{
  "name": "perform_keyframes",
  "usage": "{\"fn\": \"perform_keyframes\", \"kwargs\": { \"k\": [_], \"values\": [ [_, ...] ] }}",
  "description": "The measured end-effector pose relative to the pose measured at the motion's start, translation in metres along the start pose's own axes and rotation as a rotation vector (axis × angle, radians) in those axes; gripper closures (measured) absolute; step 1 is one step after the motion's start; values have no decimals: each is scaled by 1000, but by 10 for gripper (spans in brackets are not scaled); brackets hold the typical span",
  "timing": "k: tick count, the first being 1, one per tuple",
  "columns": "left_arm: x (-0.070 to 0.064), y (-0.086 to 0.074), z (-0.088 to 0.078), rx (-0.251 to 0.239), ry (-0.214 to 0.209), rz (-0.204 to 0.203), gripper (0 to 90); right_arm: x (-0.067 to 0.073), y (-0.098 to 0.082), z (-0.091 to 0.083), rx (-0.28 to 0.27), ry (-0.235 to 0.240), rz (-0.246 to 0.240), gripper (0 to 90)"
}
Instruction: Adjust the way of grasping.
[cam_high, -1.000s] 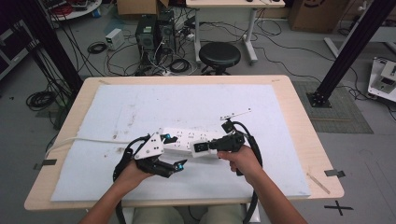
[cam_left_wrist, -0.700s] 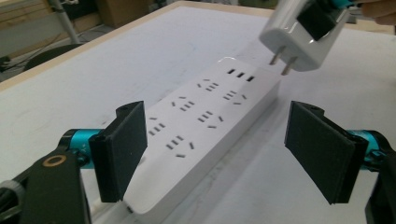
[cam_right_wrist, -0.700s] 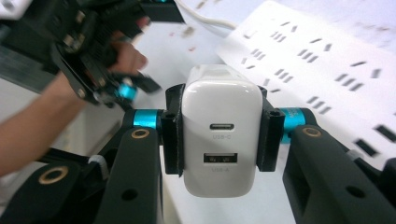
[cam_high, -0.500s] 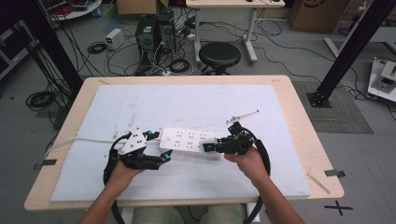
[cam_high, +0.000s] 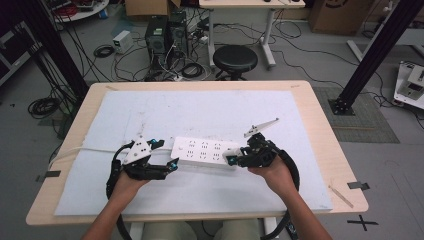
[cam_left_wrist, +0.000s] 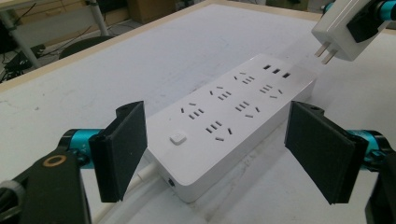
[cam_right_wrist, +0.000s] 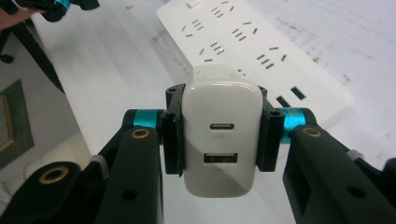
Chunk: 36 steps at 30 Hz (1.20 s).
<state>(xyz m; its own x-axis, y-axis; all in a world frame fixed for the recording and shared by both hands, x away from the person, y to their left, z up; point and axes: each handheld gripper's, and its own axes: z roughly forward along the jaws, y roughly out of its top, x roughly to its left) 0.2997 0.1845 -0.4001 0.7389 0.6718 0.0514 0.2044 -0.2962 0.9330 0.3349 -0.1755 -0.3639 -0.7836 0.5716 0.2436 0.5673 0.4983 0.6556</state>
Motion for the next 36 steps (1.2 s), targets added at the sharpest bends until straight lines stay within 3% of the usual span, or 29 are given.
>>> {"fn": "perform_keyframes", "kwargs": {
  "k": [9, 19, 26, 36],
  "values": [
    [3, 1, -3, -6, 16, -1, 212, -3, 0, -10, 87, -83, -85, 630],
    [7, 1, -11, -8, 53, -13, 212, -10, -2, -22, 125, -96, -106, 631],
    [11, -1, -19, -14, 81, -32, 212, -14, -1, -36, 176, -148, -136, 631],
    [14, -4, -23, -28, 96, -58, 212, -24, -5, -47, 183, -159, -113, 631]
  ]
}}
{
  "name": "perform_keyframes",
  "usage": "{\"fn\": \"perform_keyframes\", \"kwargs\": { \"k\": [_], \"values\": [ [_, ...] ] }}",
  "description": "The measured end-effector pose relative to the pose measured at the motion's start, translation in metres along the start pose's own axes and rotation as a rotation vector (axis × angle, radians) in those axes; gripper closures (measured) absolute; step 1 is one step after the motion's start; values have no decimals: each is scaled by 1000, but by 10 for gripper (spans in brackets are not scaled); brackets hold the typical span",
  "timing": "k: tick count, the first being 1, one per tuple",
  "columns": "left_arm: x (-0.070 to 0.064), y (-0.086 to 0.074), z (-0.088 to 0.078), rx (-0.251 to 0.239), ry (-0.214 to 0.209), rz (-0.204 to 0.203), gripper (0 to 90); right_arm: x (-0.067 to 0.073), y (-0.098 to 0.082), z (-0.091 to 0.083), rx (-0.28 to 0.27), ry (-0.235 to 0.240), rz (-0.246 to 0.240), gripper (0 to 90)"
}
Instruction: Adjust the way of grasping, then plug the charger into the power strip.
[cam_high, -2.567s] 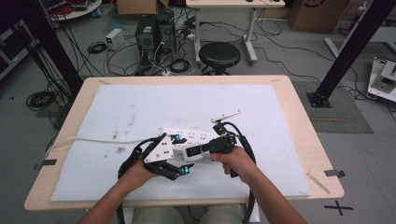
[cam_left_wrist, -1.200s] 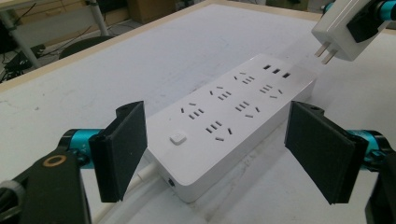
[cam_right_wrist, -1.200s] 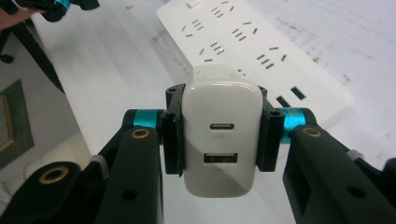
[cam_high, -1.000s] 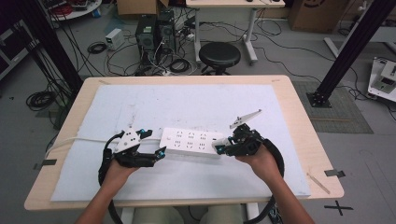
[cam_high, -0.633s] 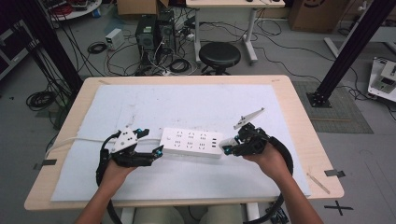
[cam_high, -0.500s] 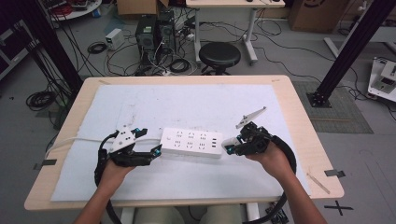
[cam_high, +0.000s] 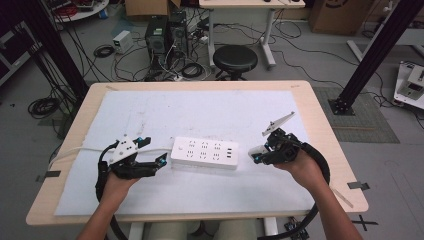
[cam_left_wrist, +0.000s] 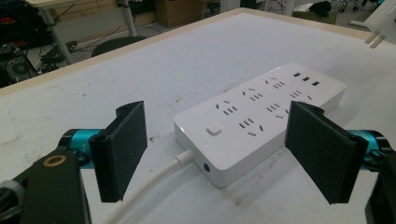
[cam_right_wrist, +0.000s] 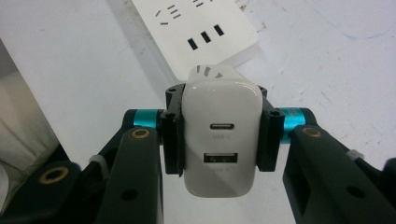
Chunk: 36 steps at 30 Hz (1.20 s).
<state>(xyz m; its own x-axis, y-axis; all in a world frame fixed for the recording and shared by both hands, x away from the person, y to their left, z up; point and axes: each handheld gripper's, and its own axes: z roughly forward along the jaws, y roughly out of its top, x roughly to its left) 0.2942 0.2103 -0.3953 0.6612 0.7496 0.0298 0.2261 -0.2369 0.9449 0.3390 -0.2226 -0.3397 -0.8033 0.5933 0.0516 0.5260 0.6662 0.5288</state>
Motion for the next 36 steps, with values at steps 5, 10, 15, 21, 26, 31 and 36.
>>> {"fn": "perform_keyframes", "kwargs": {
  "k": [5, 10, 15, 21, 26, 31, 36],
  "values": [
    [0, 0, -1, 5, -3, 2, 212, -5, 4, -3, 20, -21, -33, 631],
    [1, -1, -2, 2, -5, -4, 212, -9, 6, -7, 28, -28, -45, 630],
    [3, -3, 1, 5, -9, -8, 212, -12, 9, -8, 42, -22, -59, 630],
    [3, -6, 1, -1, -7, -17, 212, -13, 18, -5, 59, -20, -95, 631],
    [2, -7, 0, 3, -10, -13, 212, -14, 22, -1, 84, -20, -111, 631],
    [3, -8, 0, 3, -9, -16, 212, -11, 28, 1, 141, -53, -160, 631],
    [3, -7, -1, -2, -8, -21, 212, -11, 28, 6, 172, -54, -181, 630]
  ]
}}
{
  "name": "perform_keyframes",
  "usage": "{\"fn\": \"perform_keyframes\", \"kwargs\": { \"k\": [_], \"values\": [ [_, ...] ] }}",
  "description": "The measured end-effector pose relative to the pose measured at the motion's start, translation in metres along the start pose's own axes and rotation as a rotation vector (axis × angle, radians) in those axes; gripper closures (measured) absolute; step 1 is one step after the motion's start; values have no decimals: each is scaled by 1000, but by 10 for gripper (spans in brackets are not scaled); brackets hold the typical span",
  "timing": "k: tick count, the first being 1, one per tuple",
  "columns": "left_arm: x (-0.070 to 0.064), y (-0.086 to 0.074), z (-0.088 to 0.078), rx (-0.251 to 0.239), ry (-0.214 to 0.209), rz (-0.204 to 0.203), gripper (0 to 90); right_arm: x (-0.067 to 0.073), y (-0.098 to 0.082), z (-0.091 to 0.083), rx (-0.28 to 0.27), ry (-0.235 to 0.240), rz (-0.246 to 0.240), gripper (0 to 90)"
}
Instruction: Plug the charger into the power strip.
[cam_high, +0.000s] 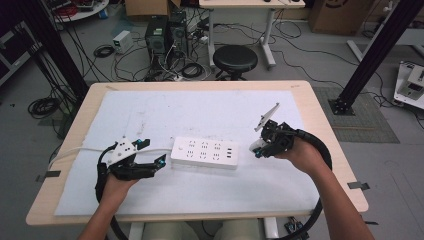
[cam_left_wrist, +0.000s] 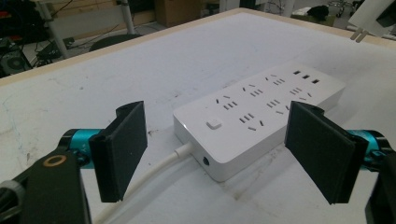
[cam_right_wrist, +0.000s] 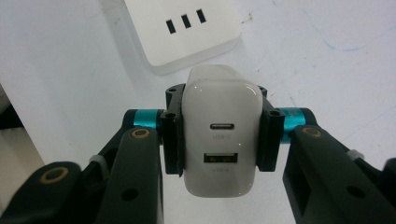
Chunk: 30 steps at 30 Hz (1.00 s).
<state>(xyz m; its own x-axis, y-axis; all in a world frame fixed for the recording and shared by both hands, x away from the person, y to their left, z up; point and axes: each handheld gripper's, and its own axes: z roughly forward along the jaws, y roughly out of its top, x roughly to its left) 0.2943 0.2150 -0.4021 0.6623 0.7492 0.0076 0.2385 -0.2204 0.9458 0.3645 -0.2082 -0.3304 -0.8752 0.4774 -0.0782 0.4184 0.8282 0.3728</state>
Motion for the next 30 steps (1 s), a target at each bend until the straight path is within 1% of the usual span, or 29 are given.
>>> {"fn": "perform_keyframes", "kwargs": {
  "k": [1, 4, 7, 11, 12, 13, 14, 17, 23, 30],
  "values": [
    [0, 0, 0, 1, -1, 0, 212, 0, 0, 2, 8, -7, -11, 631],
    [1, -1, 0, 3, -1, 0, 212, 2, 0, 5, 40, -4, -9, 630],
    [1, -1, 0, 1, -3, 1, 212, 2, 2, 7, 37, 7, -29, 630],
    [0, -2, 1, -2, -6, -3, 212, 3, 6, 9, 42, 5, -31, 630],
    [0, -2, 1, -3, -5, -5, 212, 4, 7, 9, 46, 7, -21, 630],
    [0, -2, 1, -4, -5, -7, 212, 3, 9, 8, 40, 7, -34, 630],
    [1, -3, 1, -2, -5, -5, 212, 4, 11, 8, 40, 7, -33, 630],
    [1, -4, 0, -7, 0, -10, 212, 3, 20, 7, 33, 15, -48, 630],
    [3, -5, -3, -3, 6, -2, 212, 3, 44, 10, 47, 28, -88, 630],
    [7, -8, -8, -9, 10, -10, 211, 3, 72, 21, 64, 51, -145, 630]
  ]
}}
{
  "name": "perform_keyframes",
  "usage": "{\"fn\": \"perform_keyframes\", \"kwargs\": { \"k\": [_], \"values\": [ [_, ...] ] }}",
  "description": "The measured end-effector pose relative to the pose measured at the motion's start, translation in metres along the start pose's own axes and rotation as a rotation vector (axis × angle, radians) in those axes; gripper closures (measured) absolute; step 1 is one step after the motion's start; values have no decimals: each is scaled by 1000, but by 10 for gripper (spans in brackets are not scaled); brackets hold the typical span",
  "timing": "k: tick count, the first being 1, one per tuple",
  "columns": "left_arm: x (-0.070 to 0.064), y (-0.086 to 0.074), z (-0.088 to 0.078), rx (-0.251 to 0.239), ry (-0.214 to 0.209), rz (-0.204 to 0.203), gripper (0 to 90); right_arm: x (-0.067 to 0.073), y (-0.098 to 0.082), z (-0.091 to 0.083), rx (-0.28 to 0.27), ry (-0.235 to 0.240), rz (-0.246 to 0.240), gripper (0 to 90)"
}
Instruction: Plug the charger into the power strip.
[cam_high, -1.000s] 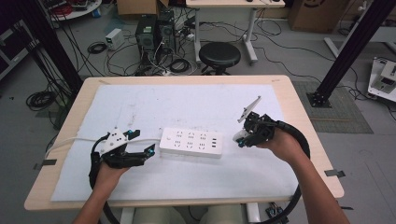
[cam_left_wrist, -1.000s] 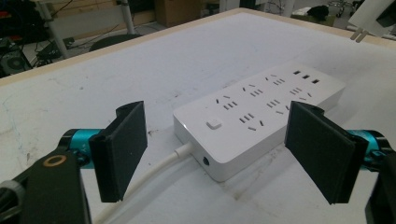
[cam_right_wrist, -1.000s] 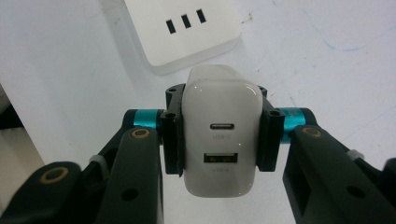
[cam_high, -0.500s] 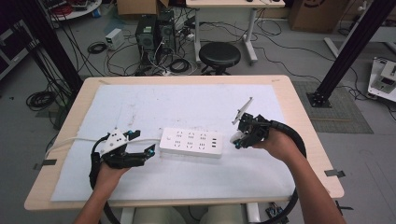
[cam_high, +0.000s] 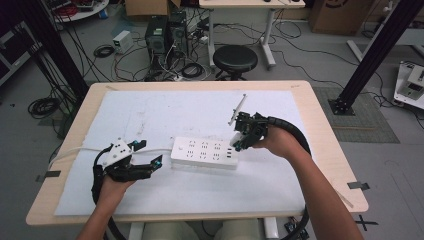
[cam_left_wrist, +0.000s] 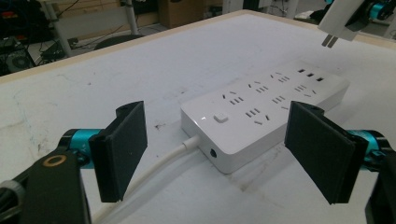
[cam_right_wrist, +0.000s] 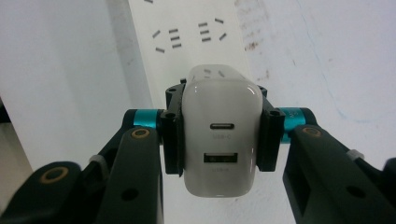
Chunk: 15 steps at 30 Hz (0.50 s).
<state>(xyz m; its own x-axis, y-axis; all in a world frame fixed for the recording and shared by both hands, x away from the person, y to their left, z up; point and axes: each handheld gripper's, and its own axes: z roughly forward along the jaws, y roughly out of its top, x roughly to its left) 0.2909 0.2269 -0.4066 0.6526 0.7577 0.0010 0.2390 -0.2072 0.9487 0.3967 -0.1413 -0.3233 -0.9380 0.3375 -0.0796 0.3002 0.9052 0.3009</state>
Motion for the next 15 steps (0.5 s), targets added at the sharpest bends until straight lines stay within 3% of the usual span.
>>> {"fn": "perform_keyframes", "kwargs": {
  "k": [15],
  "values": [
    [6, -4, -5, -5, 11, -15, 209, -3, 45, 19, 39, 29, -81, 630]
  ]
}}
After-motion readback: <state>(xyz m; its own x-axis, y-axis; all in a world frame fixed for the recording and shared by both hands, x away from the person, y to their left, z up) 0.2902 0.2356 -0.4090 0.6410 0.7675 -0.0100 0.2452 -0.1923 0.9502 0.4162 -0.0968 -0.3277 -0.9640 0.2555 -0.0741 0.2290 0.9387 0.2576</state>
